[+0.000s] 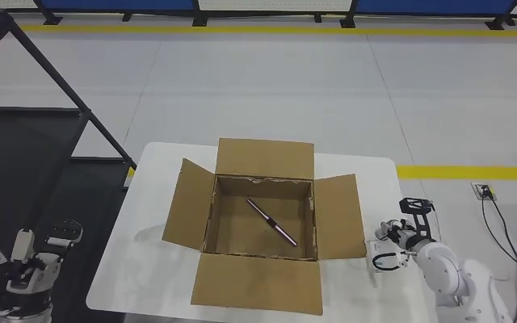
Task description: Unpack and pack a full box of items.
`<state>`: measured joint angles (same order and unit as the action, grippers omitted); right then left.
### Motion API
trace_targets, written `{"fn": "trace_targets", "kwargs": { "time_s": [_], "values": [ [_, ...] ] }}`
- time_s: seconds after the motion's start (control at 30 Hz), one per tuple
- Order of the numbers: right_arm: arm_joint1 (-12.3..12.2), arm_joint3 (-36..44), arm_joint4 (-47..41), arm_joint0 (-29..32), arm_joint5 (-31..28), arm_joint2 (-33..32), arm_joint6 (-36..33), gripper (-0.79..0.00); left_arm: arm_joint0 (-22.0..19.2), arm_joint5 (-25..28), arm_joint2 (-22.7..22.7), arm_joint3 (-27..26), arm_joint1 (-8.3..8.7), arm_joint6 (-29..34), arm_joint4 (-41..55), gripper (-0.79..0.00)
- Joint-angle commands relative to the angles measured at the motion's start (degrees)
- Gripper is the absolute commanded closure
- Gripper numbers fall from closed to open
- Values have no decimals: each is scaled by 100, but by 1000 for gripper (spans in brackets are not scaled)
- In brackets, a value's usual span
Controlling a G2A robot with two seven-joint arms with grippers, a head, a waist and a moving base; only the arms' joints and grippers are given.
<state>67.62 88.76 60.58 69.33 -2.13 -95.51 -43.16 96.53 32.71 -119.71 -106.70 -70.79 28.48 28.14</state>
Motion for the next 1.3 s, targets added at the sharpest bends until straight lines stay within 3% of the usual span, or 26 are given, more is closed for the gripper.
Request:
{"fn": "trace_targets", "kwargs": {
  "time_s": [0.0,0.17,0.33,0.47,0.6,0.83,1.03,1.27],
  "values": [
    [-2,126,-98,68,58,-87,165,0,0,0,0,0,0,0,0,-785],
    [24,1295,-301,622,686,-409,866,0,0,0,0,0,0,0,0,-785],
    [50,2941,-110,1221,932,-402,1216,0,0,0,0,0,0,0,0,-785],
    [63,3940,281,1402,885,-58,1434,0,0,0,0,0,0,0,0,-785],
    [61,4375,518,1202,510,461,1387,0,0,0,0,0,0,0,0,-785],
    [80,4021,603,-22,-499,1803,504,0,0,0,0,0,0,0,0,-785],
    [243,3002,387,-1378,-645,3142,-437,0,0,0,0,0,0,0,0,-785],
    [502,1761,167,-2389,-652,4318,-828,0,0,0,0,0,0,0,0,-785]
  ]
}}
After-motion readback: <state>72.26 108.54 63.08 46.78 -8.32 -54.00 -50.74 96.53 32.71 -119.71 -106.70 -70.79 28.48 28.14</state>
